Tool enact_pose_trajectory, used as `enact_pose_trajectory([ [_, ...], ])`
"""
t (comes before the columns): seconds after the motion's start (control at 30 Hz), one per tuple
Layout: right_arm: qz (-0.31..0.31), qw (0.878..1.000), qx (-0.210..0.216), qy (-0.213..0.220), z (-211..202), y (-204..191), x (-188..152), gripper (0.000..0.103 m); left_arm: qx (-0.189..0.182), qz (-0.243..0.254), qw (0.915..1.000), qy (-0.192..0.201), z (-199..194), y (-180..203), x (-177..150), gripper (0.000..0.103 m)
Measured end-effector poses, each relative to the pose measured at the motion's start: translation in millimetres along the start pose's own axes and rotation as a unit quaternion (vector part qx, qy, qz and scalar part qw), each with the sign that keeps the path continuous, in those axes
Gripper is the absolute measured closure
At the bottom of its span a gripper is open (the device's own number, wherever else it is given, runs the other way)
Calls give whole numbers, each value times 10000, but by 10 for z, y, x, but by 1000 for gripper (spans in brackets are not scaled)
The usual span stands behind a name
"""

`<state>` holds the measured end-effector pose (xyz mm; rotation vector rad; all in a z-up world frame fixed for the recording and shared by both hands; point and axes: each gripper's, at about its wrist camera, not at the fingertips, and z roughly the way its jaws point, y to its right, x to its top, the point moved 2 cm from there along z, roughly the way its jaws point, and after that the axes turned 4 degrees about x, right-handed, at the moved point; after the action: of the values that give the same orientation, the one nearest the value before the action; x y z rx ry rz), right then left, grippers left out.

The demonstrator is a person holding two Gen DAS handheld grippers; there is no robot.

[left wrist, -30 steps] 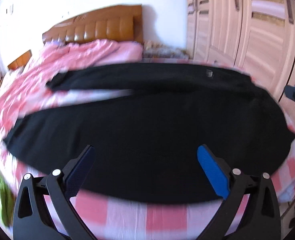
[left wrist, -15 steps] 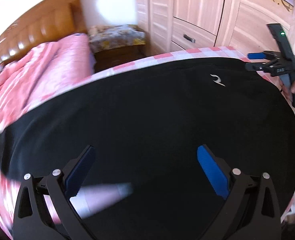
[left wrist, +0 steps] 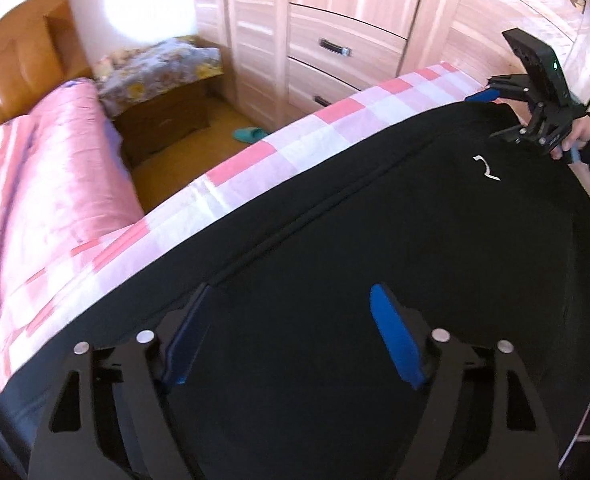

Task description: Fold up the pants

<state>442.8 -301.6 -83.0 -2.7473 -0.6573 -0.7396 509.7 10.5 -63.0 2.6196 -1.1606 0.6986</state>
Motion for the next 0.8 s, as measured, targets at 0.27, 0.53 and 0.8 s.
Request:
enact_pose_trajectory([
  [0.27,125,9993,334,108,-7,108,44,26,-662,50,9976,176,43,-35,269,25],
  [0.53,-466,9955,-500,660,-365,-267,-74,88,-837,490,9953,-9,161,84,401,38],
  [0.8,-887,9788,-1094,1484,-932,-920,-306,88,-1011,665,9926,-78,164,19,528,37],
])
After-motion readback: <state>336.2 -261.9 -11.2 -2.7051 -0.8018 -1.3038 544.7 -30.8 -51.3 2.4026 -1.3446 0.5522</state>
